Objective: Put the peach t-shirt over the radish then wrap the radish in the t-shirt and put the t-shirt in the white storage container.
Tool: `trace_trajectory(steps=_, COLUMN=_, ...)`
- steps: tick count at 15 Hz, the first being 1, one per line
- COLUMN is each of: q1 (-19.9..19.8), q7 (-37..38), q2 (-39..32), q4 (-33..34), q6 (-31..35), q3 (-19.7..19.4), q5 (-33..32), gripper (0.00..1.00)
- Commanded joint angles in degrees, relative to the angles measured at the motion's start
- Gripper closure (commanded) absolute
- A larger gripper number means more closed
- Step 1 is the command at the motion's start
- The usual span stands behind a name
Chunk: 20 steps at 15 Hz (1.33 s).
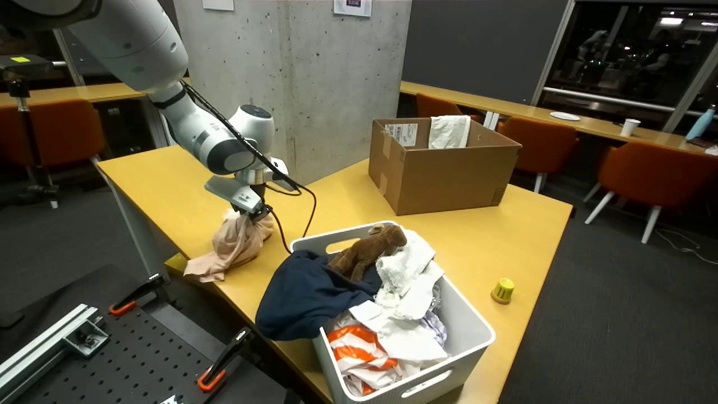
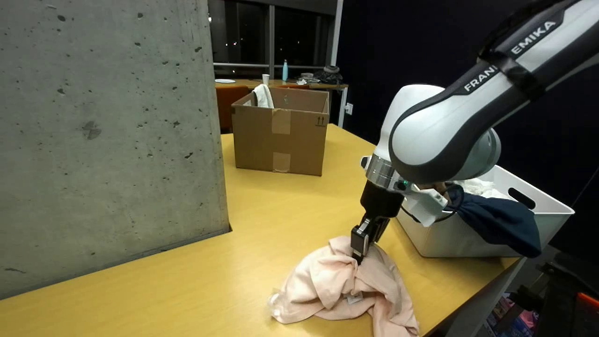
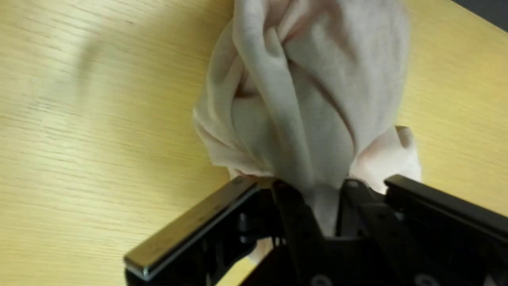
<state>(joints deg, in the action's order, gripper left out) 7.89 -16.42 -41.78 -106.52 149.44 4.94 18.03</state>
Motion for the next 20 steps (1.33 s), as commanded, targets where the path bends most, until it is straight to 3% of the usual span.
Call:
trace_trajectory(steps=1, q1=3.29, q7=11.14, q2=0.43, q4=-0.83, q6=0.91, q3=-3.69, q5=-10.11, gripper=0.56)
trace_trajectory(steps=3, q1=3.83, q7=15.36, q2=1.27, q4=-1.4, q6=0.47, q3=-4.55, q5=-13.62, gripper=0.5)
trace_trajectory(steps=10, q1=3.56, q7=22.53, q2=7.98, q4=-5.22, q6=0.59, q3=-6.19, q5=-18.89, gripper=0.01)
trace_trajectory(steps=20, q1=2.17, q7=26.7, q2=20.15, q4=-22.57, q6=0.94, q3=-3.14, q5=-16.77, gripper=0.0)
